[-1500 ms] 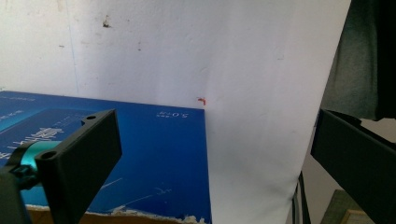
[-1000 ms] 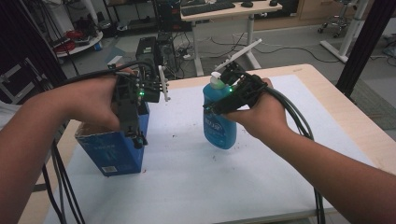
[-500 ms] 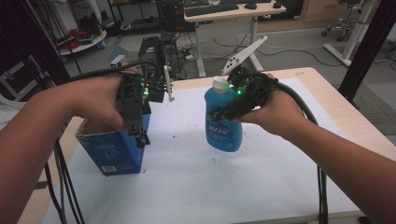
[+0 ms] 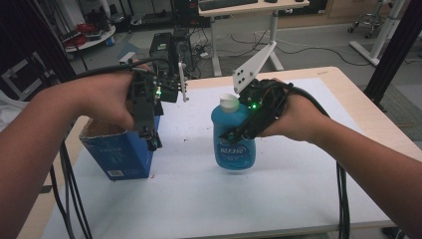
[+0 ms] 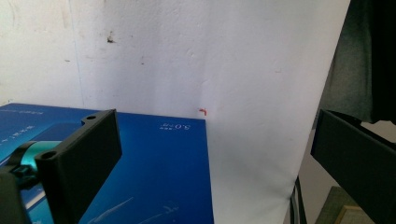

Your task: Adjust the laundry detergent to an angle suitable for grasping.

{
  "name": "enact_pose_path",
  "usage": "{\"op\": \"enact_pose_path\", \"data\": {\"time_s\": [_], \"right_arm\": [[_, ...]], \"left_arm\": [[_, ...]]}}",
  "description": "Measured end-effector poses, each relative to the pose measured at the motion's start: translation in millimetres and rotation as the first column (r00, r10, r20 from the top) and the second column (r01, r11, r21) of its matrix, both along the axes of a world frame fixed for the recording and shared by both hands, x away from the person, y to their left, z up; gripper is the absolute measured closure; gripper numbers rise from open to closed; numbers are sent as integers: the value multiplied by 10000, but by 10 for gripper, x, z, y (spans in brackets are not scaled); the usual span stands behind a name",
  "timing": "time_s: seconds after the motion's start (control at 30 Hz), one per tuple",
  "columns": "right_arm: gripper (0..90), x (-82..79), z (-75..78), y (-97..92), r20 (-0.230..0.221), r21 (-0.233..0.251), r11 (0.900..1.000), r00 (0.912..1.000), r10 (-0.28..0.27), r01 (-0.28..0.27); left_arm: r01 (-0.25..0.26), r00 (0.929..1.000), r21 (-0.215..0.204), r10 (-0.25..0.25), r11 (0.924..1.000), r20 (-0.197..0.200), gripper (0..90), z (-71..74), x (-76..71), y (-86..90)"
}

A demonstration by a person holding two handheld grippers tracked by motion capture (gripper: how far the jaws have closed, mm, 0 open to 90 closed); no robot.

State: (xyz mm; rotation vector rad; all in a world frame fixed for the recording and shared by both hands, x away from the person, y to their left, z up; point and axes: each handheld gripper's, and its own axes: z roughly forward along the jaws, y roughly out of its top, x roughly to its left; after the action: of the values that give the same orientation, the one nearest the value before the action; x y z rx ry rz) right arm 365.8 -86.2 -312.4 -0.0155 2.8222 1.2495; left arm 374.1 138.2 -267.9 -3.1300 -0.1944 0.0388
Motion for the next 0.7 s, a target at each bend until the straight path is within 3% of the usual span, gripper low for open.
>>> {"op": "enact_pose_path", "data": {"time_s": [0.4,0.7], "right_arm": [[425,10,-217,166,-249,54,9955,9952,945,-944],[425,16,-326,196,-423,4,9947,9938,1026,-1027]], "left_arm": [[-23,10000,88,23,10000,-57,18,5,5,8],[-33,10000,138,33,9999,-65,18,-4,11,1]]}}
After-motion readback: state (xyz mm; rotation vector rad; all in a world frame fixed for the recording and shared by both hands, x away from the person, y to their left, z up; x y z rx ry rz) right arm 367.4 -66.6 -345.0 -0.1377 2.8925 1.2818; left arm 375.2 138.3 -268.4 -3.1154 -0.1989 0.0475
